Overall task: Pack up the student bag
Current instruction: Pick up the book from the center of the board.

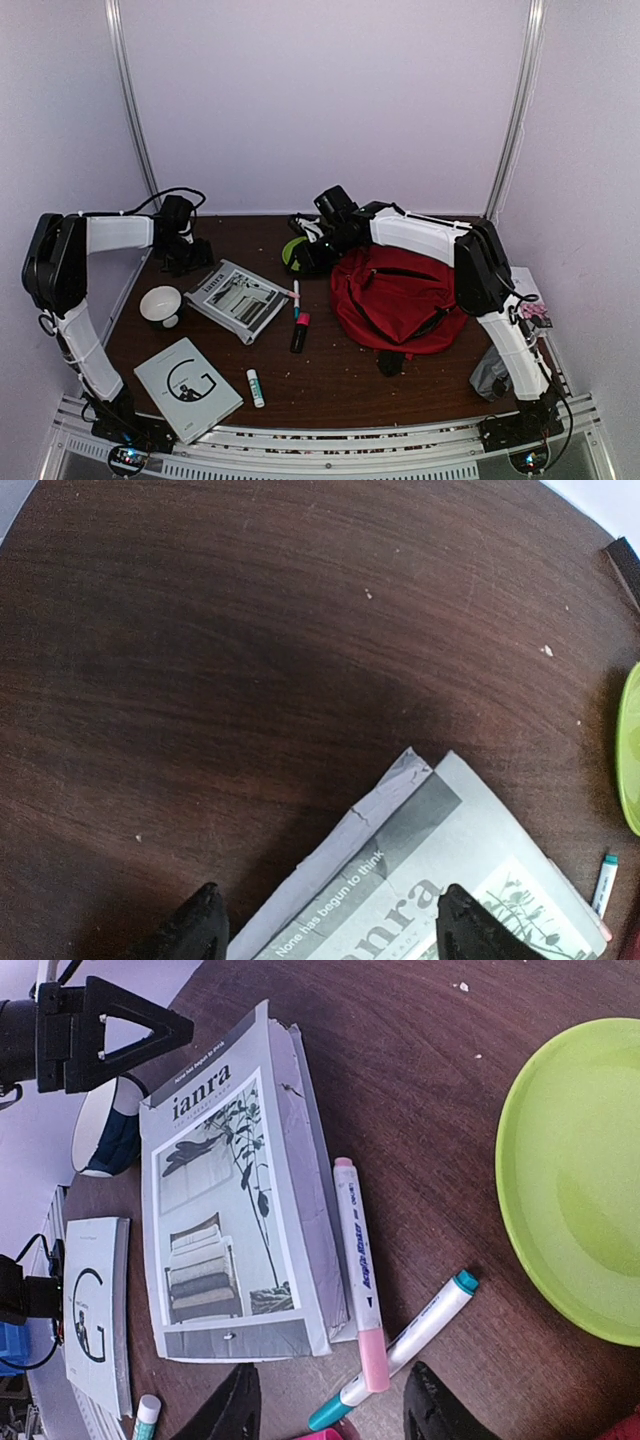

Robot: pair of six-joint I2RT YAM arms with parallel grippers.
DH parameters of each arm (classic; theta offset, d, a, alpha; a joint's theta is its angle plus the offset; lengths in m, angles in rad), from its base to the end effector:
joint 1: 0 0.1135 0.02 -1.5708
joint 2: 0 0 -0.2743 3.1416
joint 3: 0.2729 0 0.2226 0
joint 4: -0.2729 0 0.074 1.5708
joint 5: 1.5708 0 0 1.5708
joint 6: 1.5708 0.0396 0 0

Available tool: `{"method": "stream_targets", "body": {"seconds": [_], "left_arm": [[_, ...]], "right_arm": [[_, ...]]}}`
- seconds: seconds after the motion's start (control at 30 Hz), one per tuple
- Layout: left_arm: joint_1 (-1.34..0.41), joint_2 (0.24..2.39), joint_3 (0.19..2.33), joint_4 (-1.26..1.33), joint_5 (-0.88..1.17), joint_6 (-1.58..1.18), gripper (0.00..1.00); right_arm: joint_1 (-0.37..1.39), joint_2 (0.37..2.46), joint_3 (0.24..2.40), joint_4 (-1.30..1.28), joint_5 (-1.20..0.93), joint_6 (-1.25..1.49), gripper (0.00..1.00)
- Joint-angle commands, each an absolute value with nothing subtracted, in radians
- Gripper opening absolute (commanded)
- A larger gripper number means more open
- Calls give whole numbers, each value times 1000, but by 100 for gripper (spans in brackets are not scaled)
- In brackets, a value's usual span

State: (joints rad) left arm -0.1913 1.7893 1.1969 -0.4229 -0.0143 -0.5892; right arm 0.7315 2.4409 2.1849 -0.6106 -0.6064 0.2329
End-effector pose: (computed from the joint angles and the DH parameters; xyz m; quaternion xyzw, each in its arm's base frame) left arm 0.3444 -0.0661 0.2148 -0.1920 0.9423 -0.0980 0.2562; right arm 0.3728 0.3650 0.2129 -0.3208 0.8427 0.4009 0.1616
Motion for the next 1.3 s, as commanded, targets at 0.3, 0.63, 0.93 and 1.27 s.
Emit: {"method": "stream_targets", "body": {"seconds": [0.3, 0.63, 0.93, 1.27], "left_arm": [[-168, 1823, 1225, -405, -39, -559, 75], [-168, 1848, 1226, -386, 22, -545, 69], [-169, 1845, 1215, -359, 70, -540, 62], [-169, 1851, 1219, -345, 93, -535, 59]], "right_arm": [[775, 2568, 2253, -578, -655, 369, 48], [781, 2582, 2251, -499, -760, 403, 37], [784, 2590, 2261, -433, -780, 434, 37], [794, 2594, 2252, -466, -739, 432, 40]]}}
